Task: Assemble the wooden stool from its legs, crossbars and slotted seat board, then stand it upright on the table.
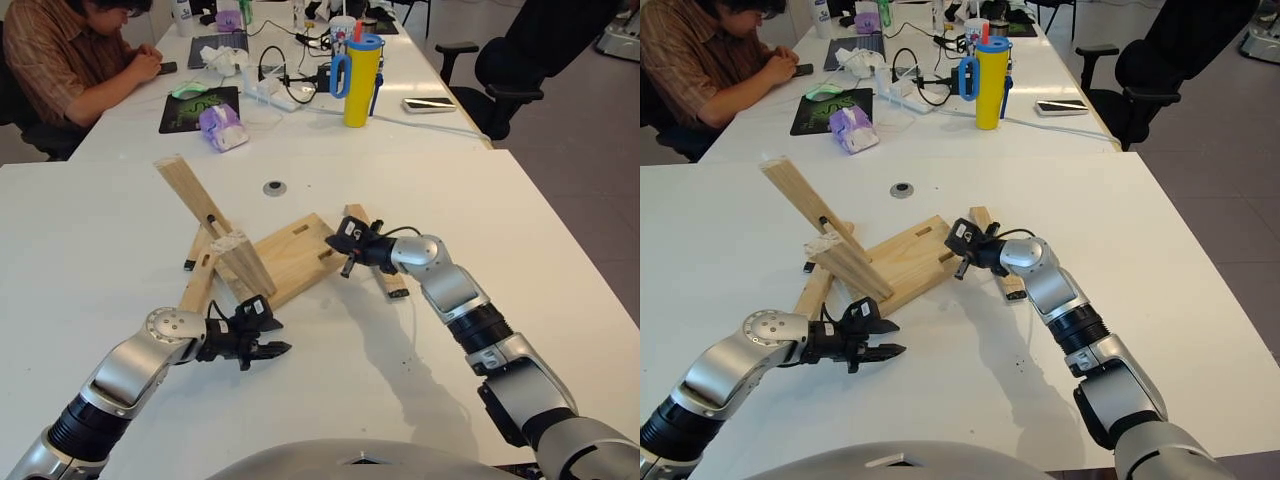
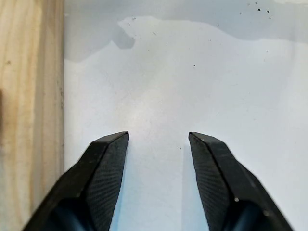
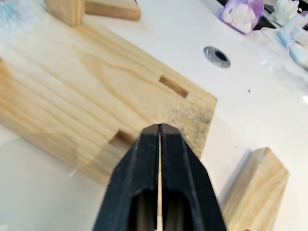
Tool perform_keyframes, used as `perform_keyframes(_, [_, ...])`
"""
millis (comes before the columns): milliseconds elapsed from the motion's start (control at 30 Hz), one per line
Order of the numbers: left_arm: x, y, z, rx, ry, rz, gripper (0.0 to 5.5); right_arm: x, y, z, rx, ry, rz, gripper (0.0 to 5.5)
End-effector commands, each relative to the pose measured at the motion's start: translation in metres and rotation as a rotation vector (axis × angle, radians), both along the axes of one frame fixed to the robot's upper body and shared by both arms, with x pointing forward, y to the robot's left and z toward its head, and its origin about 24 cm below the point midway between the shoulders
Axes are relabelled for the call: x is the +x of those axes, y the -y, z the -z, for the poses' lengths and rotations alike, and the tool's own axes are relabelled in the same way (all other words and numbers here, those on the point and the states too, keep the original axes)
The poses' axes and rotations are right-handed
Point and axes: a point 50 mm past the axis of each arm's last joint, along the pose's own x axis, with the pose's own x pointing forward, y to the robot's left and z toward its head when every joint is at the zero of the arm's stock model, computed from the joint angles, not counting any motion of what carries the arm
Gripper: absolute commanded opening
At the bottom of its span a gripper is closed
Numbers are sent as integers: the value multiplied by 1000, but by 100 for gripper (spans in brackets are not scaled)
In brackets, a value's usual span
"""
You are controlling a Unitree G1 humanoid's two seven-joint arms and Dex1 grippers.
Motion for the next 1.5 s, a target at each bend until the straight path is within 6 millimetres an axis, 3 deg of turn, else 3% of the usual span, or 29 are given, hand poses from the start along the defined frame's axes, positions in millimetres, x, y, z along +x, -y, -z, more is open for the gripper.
perform_keyframes(33, [4, -4, 1, 51, 16, -3, 233, 10, 2, 11, -151, 4, -44, 0])
perform_keyframes(133, [7, -8, 2, 76, 27, -25, 233, 4, 12, 26, -343, -46, -117, 0])
perform_keyframes(267, [12, -22, 17, 189, 45, -101, 233, -26, 27, 41, -510, -193, -258, 0])
perform_keyframes(467, [37, -34, 18, 229, 170, -314, 233, -61, 4, 25, -351, -248, -366, 0])
perform_keyframes(667, [51, -41, 19, 232, 237, -439, 233, -69, -39, 12, -134, -146, -357, 0])
perform_keyframes(833, [77, -29, 13, 191, 320, -476, 233, -76, -53, 13, -64, -173, -324, 0])
perform_keyframes(1067, [85, -27, 7, 181, 351, -482, 233, -72, -57, 7, -32, -117, -271, 0])
perform_keyframes(1167, [91, -34, -1, 154, 395, -510, 233, -58, -62, -14, 98, 7, -171, 0])
perform_keyframes(1233, [97, -28, -6, 84, 413, -514, 233, -51, -63, -25, 177, 69, -102, 0])
perform_keyframes(1400, [102, -21, 1, 101, 413, -473, 233, -42, -52, -47, 345, 147, 48, 0])
perform_keyframes(1500, [102, -21, 8, 136, 396, -448, 233, -37, -39, -46, 339, 153, 105, 0])
